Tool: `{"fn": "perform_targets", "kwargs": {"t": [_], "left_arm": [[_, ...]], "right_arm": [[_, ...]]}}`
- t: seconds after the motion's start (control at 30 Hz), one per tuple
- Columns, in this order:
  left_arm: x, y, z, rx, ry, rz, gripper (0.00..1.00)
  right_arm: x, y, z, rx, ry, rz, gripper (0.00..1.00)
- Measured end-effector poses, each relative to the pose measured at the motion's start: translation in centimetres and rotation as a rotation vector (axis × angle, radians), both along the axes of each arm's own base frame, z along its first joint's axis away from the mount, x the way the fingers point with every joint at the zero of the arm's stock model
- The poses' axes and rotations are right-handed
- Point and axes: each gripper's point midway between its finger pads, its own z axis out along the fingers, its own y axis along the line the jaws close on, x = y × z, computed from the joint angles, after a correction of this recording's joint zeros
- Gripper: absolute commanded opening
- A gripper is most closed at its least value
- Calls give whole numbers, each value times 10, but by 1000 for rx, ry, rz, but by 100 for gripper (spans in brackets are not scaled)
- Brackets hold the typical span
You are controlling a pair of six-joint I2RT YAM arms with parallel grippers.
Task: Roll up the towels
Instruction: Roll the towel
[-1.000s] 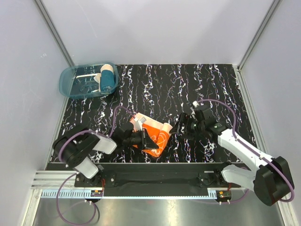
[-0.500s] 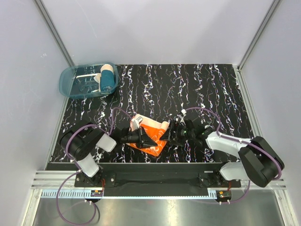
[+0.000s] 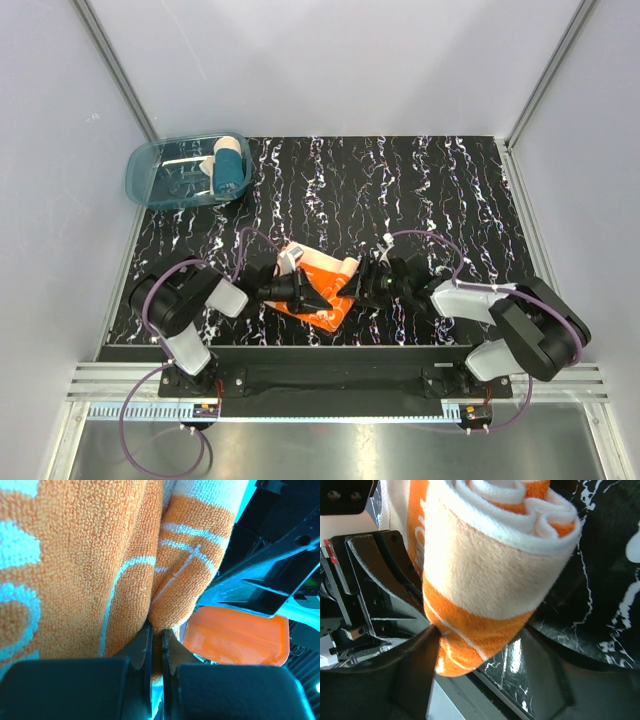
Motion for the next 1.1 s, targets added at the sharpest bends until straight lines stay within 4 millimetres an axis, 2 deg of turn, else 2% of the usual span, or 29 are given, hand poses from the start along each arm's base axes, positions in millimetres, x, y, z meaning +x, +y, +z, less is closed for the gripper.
{"fn": "perform_targets", "kwargs": {"t": [0.1, 0.17, 0.27, 0.4, 0.57, 0.83, 0.97, 1.1], "left_arm": [[0, 0, -1, 5, 4, -5, 6], [0, 0, -2, 10, 8, -6, 11], [2, 0, -4, 27, 4, -15, 18], [4, 3, -3, 87, -35, -30, 34], [13, 12, 5, 208, -145, -31, 44], [19, 24, 23, 431, -357, -50, 48], [15, 19, 39, 522, -494, -76, 51], [2, 6, 53, 595, -655, -127, 52]], "right_arm": [[1, 4, -4, 4, 2, 3, 56], [1, 6, -5, 8, 2, 4, 42], [1, 8, -5, 11, 3, 2, 35], [2, 7, -5, -7, 13, -2, 31], [4, 7, -4, -57, 36, 3, 29], [-1, 4, -2, -153, 79, 34, 27], [-5, 5, 2, -204, 93, 49, 27], [-7, 5, 6, -251, 108, 61, 27]]}}
